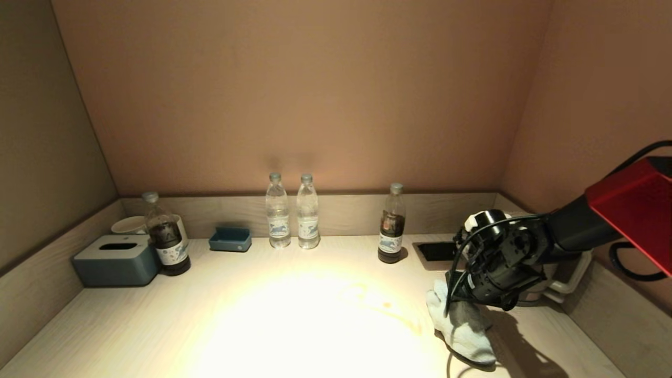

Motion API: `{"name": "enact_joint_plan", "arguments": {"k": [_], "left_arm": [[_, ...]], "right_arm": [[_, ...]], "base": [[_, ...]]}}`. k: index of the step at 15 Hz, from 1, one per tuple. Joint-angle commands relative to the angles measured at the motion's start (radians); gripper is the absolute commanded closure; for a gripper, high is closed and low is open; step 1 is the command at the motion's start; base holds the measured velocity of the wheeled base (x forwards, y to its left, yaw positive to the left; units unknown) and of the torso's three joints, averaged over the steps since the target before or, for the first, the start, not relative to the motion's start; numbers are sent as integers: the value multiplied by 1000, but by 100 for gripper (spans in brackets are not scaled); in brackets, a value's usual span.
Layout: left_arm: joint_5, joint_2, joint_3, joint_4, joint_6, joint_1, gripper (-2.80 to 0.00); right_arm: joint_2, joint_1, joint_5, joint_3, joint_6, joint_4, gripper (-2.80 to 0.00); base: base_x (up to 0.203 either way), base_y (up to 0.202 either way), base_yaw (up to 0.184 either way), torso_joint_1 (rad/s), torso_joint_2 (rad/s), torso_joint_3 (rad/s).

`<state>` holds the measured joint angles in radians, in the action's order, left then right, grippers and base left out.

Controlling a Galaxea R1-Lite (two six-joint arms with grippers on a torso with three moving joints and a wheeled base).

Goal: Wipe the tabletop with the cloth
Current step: Sweep the stains on the table

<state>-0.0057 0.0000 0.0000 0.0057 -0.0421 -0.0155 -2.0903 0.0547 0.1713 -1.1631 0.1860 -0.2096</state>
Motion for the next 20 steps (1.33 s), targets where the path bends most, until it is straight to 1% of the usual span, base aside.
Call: {"name": "enact_joint_plan", "arguments": {"k": [1, 3, 6, 14, 17, 20], "left_arm": [[0, 0, 0, 0, -1, 0, 0], [0, 0, 0, 0, -1, 0, 0], [0, 0, 0, 0, -1, 0, 0], [0, 0, 0, 0, -1, 0, 0], [0, 0, 0, 0, -1, 0, 0], [0, 0, 0, 0, -1, 0, 0]], "right_arm": [[-14, 1, 2, 5, 3, -4, 0], [-24, 1, 1, 10, 3, -5, 0], [-33, 5, 1, 1, 3, -50, 0], [-51, 15, 1, 16, 4, -54, 0], [-53, 19, 1, 19, 31, -53, 0], [-46, 19, -1, 23, 32, -54, 0]], "base": [[0, 0, 0, 0, 0, 0], [0, 0, 0, 0, 0, 0], [0, 0, 0, 0, 0, 0], [0, 0, 0, 0, 0, 0], [0, 0, 0, 0, 0, 0], [0, 0, 0, 0, 0, 0]]}}
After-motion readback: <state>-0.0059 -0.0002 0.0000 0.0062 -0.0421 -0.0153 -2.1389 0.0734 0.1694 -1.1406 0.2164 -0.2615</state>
